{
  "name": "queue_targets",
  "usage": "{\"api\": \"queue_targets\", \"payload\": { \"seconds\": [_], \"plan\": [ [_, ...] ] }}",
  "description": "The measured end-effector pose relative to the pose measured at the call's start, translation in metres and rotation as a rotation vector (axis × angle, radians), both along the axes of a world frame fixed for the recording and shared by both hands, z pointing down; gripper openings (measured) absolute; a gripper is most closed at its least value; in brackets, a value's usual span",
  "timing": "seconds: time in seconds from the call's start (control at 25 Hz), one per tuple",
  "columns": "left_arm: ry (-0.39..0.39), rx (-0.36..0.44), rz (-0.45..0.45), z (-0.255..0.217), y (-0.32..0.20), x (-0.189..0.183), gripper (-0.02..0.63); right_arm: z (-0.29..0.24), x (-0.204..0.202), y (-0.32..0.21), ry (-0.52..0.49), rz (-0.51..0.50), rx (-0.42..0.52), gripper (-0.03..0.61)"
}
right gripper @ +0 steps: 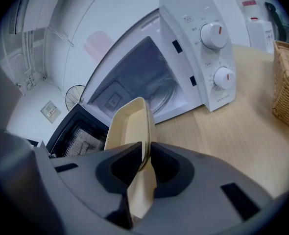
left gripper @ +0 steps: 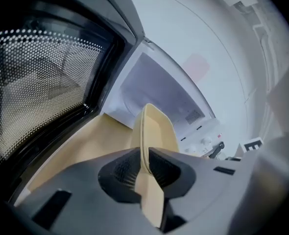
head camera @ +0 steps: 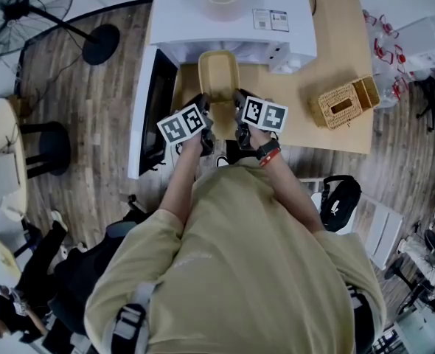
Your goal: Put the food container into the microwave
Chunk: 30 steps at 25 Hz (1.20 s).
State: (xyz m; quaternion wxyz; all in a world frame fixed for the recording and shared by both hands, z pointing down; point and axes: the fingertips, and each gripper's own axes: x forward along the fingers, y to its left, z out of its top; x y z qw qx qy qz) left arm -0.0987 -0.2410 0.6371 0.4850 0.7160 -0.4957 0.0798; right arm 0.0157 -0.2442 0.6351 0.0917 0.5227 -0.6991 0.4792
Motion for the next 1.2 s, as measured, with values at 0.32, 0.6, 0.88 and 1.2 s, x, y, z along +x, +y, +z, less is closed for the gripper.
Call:
{"api": "queue_targets", "payload": {
  "seconds": [0.32,0.6,0.88,1.2],
  "plan": [
    [0.006,0.02,-0.007,-0.003,-0.033,0.006,0.063,-0.005,0.006,-0.032,0.017,0.009,0.026,0.061],
    [0.011,0.028,-0.009,-0.006,-0.062,0.01,0.063,-0.007,0.01,-0.059,0.012,0.025,0.046,0.061],
    [0.012,0.072,-0.03,-0.008,-0.091,0.014,0.063,-0.006,0.016,-0.085,-0.019,0.045,0.079,0.063],
    [0.029,0.067,-0.057,-0.004,-0.123,0.018,0.063,-0.007,0.02,-0.117,-0.03,0.061,0.105,0.063]
  ]
}}
